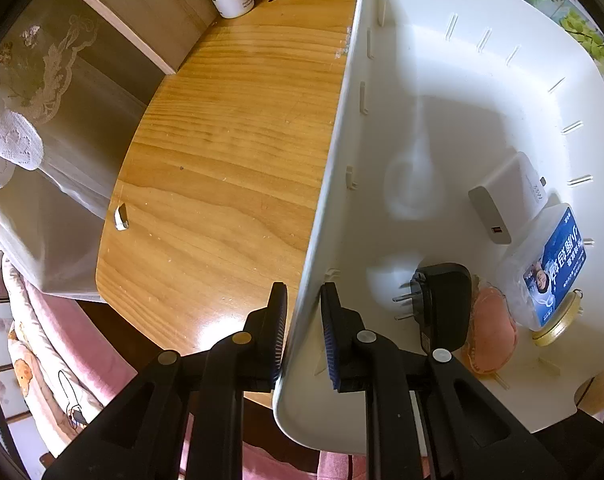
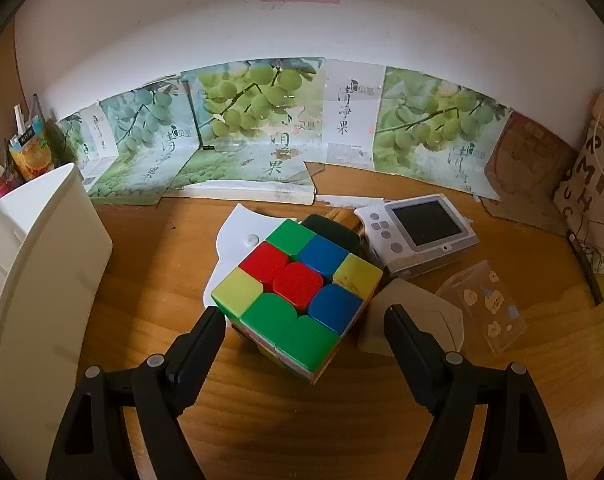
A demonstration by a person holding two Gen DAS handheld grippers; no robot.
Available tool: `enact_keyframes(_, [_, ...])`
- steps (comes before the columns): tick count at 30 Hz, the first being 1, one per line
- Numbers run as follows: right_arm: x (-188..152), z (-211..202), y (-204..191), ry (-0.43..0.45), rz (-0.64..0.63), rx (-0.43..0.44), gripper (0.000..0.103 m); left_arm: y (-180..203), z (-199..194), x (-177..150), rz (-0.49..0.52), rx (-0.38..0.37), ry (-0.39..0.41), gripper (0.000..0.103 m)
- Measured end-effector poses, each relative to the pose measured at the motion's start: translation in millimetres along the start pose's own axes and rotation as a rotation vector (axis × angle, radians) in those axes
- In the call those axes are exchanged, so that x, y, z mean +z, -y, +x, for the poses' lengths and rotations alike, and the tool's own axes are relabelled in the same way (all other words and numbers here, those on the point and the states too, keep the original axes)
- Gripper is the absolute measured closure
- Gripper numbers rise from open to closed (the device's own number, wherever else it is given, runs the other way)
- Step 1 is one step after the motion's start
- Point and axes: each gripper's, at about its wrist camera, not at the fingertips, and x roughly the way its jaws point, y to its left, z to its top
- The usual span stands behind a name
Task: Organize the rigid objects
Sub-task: 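Move the right tool back toward the Rubik's cube, then close the right tool on the Rubik's cube and lift it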
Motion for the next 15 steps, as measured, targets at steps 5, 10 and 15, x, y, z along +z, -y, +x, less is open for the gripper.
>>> enact_keyframes(5, [-0.1,-2.2,-2.0,0.019,-0.026,0.019,0.03,-0.1,0.0,-0.1,0.001,-0.001,0.0,0.084])
enact_keyframes(10, [0.8,-2.9,-3.1,0.013,-0.029,0.011,0.031,-0.2,0.2,-0.1,0.0,-0.003,0.004,0.084])
enact_keyframes(15, [0.3,-5.1,-3.9,0.015,-0.038,0.008,0.034,-0.7,-0.5,-1.3,0.007,-0.005,0.013,0.084])
